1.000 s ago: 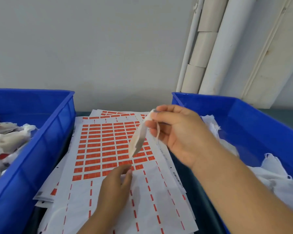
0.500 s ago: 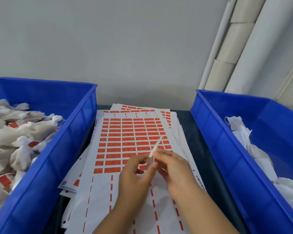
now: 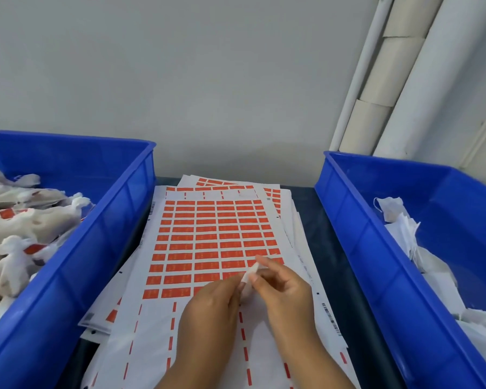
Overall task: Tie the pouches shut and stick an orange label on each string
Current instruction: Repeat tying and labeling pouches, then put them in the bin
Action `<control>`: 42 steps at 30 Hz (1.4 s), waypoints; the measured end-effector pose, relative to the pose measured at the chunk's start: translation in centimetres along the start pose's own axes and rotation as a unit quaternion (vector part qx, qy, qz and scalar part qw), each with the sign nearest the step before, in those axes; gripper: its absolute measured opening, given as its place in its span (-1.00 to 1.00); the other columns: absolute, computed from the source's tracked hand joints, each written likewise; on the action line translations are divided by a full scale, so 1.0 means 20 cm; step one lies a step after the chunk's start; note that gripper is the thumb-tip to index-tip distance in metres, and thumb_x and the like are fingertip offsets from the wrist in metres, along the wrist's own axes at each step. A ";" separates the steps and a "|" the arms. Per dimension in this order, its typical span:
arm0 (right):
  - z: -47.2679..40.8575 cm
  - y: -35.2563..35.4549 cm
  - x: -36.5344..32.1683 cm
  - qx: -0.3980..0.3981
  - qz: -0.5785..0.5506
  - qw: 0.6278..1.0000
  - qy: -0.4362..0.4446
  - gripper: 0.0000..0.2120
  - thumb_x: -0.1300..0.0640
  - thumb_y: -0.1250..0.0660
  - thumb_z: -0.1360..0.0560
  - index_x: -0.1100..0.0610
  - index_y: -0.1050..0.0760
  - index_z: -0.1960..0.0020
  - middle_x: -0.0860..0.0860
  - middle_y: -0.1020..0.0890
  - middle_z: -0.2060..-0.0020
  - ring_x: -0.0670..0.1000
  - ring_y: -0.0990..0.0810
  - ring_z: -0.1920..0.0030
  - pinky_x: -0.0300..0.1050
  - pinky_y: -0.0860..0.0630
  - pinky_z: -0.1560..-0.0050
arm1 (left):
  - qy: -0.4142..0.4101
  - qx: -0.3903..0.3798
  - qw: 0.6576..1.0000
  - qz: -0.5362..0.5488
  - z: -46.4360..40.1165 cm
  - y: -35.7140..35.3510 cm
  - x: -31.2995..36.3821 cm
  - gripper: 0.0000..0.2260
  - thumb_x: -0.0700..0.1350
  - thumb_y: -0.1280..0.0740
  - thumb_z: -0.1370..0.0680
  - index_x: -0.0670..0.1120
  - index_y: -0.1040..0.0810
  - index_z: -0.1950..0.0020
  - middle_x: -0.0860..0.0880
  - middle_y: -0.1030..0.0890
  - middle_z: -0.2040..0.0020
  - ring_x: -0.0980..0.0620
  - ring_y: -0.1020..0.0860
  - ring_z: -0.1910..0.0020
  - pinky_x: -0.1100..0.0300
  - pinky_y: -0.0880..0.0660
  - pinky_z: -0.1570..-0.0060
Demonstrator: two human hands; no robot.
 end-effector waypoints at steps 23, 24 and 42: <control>0.03 0.06 0.01 0.022 0.232 0.929 0.287 -0.87 -0.09 -0.34 -0.44 -0.06 -0.59 0.13 -0.31 -0.30 -0.30 -0.07 -0.41 -0.31 0.11 -0.47 -0.27 | -0.059 0.110 0.991 0.040 0.00 0.15 0.01 -0.80 -0.10 -0.35 -0.32 -0.13 -0.70 0.15 0.09 -0.64 0.31 0.24 -0.43 0.45 0.53 -0.33 0.25; 0.03 0.07 0.00 0.026 0.230 0.929 0.290 -0.85 -0.12 -0.32 -0.45 -0.07 -0.58 0.13 -0.29 -0.33 -0.29 -0.06 -0.44 -0.29 0.05 -0.47 -0.25 | -0.053 0.119 0.991 0.043 0.00 0.16 0.01 -0.80 -0.10 -0.35 -0.33 -0.14 -0.70 0.15 0.11 -0.62 0.31 0.26 -0.42 0.45 0.53 -0.32 0.26; 0.04 0.02 -0.02 -0.273 0.205 0.940 -0.012 -0.89 -0.01 -0.38 -0.50 -0.20 -0.48 0.09 -0.42 -0.51 0.14 -0.21 -0.54 0.06 -0.50 -0.40 0.12 | 0.093 0.220 0.964 0.118 -0.06 0.18 -0.03 -0.69 0.02 -0.22 -0.40 -0.14 -0.63 0.06 0.11 -0.51 0.28 0.24 -0.44 0.30 0.42 -0.27 0.27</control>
Point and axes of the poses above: each hand's wrist, its own z-axis away from the middle knuckle, its own y-axis out of the back of the hand, x = y × z, the point moved 2 cm from there along -z, towards the middle knuckle
